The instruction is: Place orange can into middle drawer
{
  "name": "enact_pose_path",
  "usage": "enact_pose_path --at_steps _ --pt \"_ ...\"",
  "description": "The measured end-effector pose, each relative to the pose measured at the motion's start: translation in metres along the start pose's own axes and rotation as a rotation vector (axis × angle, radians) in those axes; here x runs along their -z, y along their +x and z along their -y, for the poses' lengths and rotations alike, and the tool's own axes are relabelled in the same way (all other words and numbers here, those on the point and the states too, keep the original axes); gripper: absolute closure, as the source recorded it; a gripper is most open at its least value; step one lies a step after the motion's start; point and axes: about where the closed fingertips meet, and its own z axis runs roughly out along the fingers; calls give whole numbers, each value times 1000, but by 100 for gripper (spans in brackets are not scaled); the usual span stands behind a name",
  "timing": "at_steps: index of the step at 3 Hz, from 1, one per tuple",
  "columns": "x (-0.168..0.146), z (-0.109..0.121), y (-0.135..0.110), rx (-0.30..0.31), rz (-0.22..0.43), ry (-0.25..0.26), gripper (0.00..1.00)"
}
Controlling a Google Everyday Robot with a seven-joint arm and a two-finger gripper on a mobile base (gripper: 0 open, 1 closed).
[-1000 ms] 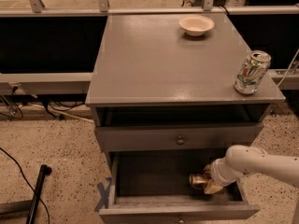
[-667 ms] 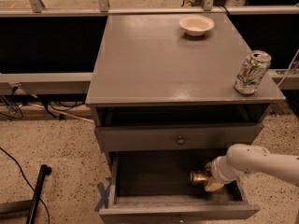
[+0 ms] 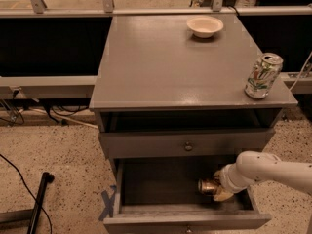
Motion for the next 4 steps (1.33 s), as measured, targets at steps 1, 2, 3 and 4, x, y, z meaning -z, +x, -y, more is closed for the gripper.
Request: enact_pose_path --at_steps 1,2,3,4 --pt "-1 -1 -1 0 1 -3 36" --pt "-3 -2 -1 1 2 -6 12" --pt "-4 -3 -1 1 3 -8 0" --pt "-4 -3 -1 1 3 -8 0"
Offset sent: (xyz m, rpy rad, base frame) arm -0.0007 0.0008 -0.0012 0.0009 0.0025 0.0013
